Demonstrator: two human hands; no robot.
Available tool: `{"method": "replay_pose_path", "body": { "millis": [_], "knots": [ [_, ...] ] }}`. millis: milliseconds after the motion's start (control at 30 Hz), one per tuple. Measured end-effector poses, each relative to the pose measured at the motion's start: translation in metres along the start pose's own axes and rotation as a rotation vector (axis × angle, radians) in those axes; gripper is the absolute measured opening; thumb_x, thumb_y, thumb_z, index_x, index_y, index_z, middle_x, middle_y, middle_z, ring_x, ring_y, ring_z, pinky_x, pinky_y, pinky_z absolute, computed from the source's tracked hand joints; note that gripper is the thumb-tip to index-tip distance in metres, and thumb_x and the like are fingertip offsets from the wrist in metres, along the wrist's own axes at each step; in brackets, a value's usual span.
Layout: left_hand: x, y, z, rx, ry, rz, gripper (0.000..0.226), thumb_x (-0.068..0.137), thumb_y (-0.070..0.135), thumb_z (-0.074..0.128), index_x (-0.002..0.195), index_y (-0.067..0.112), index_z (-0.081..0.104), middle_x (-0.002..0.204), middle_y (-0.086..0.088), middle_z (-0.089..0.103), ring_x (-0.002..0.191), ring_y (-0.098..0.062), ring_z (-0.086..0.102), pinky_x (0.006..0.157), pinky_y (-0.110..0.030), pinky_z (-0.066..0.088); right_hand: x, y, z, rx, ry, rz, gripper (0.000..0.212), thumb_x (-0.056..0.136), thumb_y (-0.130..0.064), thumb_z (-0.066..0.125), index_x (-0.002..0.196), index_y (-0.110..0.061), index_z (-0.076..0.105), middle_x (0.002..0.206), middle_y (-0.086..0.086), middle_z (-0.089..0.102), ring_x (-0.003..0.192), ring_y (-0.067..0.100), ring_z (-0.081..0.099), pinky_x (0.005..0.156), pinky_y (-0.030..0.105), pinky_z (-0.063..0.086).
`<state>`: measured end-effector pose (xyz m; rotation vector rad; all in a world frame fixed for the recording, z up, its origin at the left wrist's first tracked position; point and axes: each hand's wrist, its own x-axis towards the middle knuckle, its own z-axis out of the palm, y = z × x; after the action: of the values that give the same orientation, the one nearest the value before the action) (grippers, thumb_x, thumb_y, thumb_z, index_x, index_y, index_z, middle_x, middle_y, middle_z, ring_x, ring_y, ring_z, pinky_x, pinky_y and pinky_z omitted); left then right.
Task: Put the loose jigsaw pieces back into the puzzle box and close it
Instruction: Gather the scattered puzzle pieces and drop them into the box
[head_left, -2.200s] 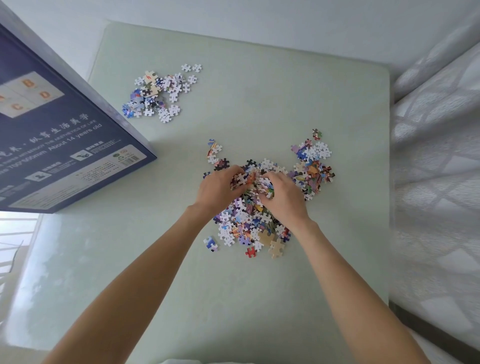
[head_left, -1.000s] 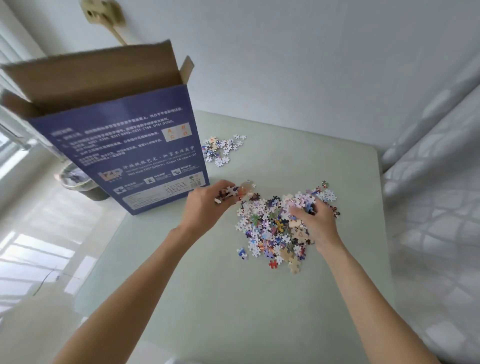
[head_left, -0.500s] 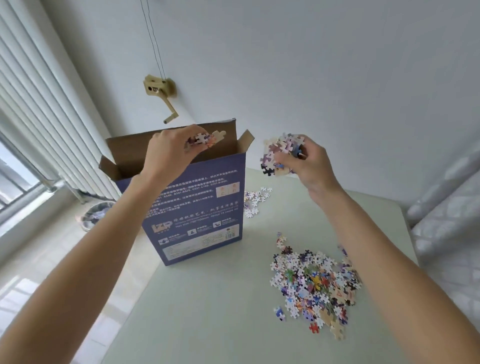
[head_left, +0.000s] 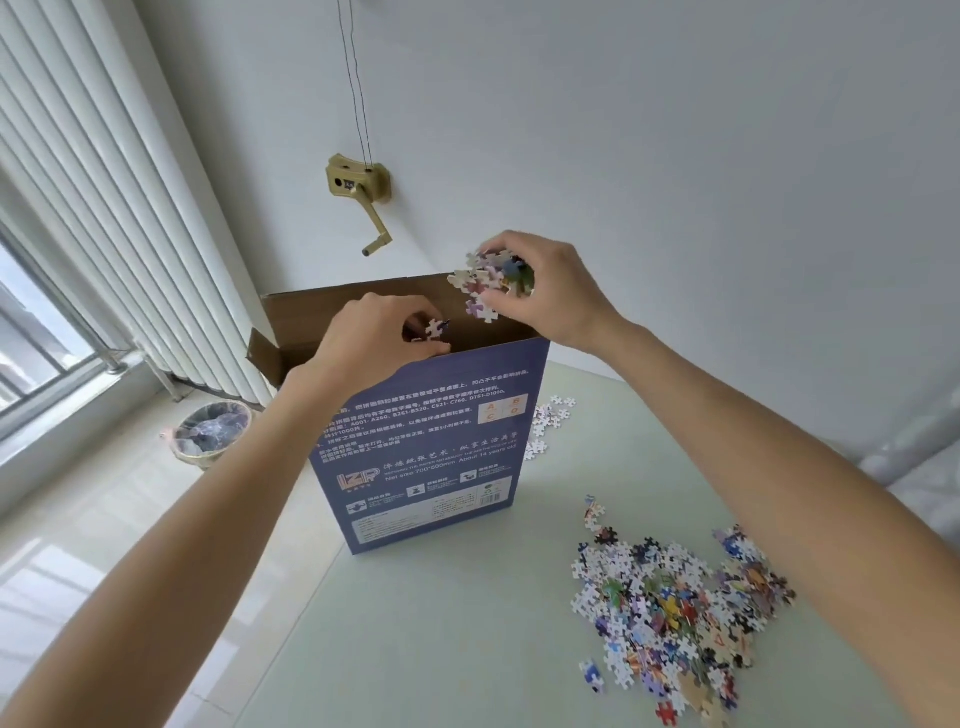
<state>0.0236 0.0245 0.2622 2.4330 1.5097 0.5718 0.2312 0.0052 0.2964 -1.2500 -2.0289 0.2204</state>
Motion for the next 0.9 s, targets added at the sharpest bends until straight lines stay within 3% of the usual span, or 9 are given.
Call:
{"method": "replay_pose_path", "body": {
  "millis": [100, 167, 267, 333, 433, 567, 633, 767, 900],
  "knots": [
    [-0.005, -0.002, -0.003, -0.096, 0.045, 0.014, 0.029, 0.074, 0.038, 0.075, 0.098, 0.027, 0.065, 0.087, 0.012, 0.069, 0.074, -0.007, 0.064, 0.075, -0.032, 0.055, 0.002, 0.003, 0.01, -0.069, -0.054, -0.126, 0.031, 0.078, -0.015, 0.071, 0.108, -0.014, 0.062, 0.102, 0.002, 0.066, 0.091, 0.016, 0.061, 0.074, 0.027, 0.049],
    [-0.009, -0.004, -0.004, -0.123, 0.076, 0.011, 0.026, 0.072, 0.033, 0.078, 0.093, 0.024, 0.066, 0.082, 0.01, 0.068, 0.071, -0.007, 0.064, 0.073, -0.033, 0.056, 0.003, 0.005, 0.015, -0.145, -0.088, -0.203, 0.031, 0.078, -0.016, 0.07, 0.108, -0.015, 0.062, 0.1, 0.003, 0.066, 0.09, 0.018, 0.059, 0.072, 0.031, 0.05],
    [-0.016, -0.005, -0.006, -0.133, 0.115, 0.011, 0.016, 0.075, 0.027, 0.076, 0.088, 0.023, 0.068, 0.079, 0.007, 0.068, 0.07, -0.006, 0.063, 0.071, -0.024, 0.053, 0.005, 0.005, 0.021, -0.26, -0.132, -0.295, 0.029, 0.079, -0.016, 0.068, 0.107, -0.019, 0.062, 0.1, -0.001, 0.064, 0.09, 0.018, 0.056, 0.068, 0.035, 0.049],
    [-0.022, -0.005, -0.006, -0.128, 0.117, 0.014, 0.011, 0.079, 0.033, 0.072, 0.086, 0.025, 0.07, 0.077, 0.009, 0.068, 0.068, -0.002, 0.06, 0.066, -0.016, 0.048, 0.006, 0.003, 0.026, -0.324, -0.169, -0.364, 0.028, 0.079, -0.012, 0.067, 0.106, -0.018, 0.064, 0.1, 0.0, 0.064, 0.09, 0.02, 0.056, 0.064, 0.032, 0.046],
    [-0.032, -0.005, -0.006, -0.041, 0.075, 0.035, 0.017, 0.078, 0.048, 0.067, 0.088, 0.034, 0.07, 0.076, 0.017, 0.065, 0.07, -0.002, 0.061, 0.064, -0.023, 0.05, 0.008, 0.0, 0.033, -0.435, -0.238, -0.421, 0.027, 0.079, -0.013, 0.066, 0.106, -0.017, 0.063, 0.098, 0.001, 0.064, 0.09, 0.022, 0.057, 0.062, 0.035, 0.05],
    [-0.039, -0.007, -0.006, 0.037, 0.103, 0.06, 0.014, 0.081, 0.036, 0.069, 0.094, 0.035, 0.07, 0.08, 0.016, 0.067, 0.075, -0.006, 0.062, 0.066, -0.027, 0.052, 0.012, -0.002, 0.034, -0.636, -0.225, -0.453, 0.039, 0.081, -0.035, 0.067, 0.114, -0.016, 0.059, 0.097, 0.003, 0.064, 0.085, 0.024, 0.062, 0.058, 0.032, 0.048],
    [-0.04, -0.006, -0.005, 0.025, 0.111, 0.068, 0.011, 0.082, 0.03, 0.068, 0.092, 0.035, 0.07, 0.077, 0.018, 0.065, 0.073, -0.003, 0.061, 0.065, -0.027, 0.053, 0.014, -0.005, 0.031, -0.713, -0.26, -0.4, 0.048, 0.084, -0.051, 0.058, 0.117, -0.016, 0.054, 0.098, 0.002, 0.063, 0.085, 0.024, 0.062, 0.058, 0.03, 0.042],
    [-0.041, -0.005, -0.003, 0.008, 0.119, 0.069, 0.011, 0.082, 0.029, 0.068, 0.091, 0.035, 0.07, 0.077, 0.018, 0.066, 0.07, -0.002, 0.059, 0.065, -0.026, 0.053, 0.016, -0.006, 0.034, -0.756, -0.257, -0.308, 0.057, 0.08, -0.065, 0.049, 0.095, -0.011, 0.056, 0.077, 0.003, 0.061, 0.07, 0.025, 0.059, 0.055, 0.028, 0.029],
    [-0.044, -0.006, -0.002, -0.002, 0.142, 0.066, 0.011, 0.082, 0.029, 0.068, 0.09, 0.035, 0.07, 0.077, 0.017, 0.067, 0.07, -0.002, 0.059, 0.065, -0.025, 0.052, 0.008, -0.006, 0.045, -0.718, -0.082, -0.37, 0.055, 0.076, -0.065, 0.05, 0.071, -0.011, 0.058, 0.064, 0.003, 0.056, 0.053, 0.02, 0.054, 0.045, 0.022, 0.023]
  ]
}}
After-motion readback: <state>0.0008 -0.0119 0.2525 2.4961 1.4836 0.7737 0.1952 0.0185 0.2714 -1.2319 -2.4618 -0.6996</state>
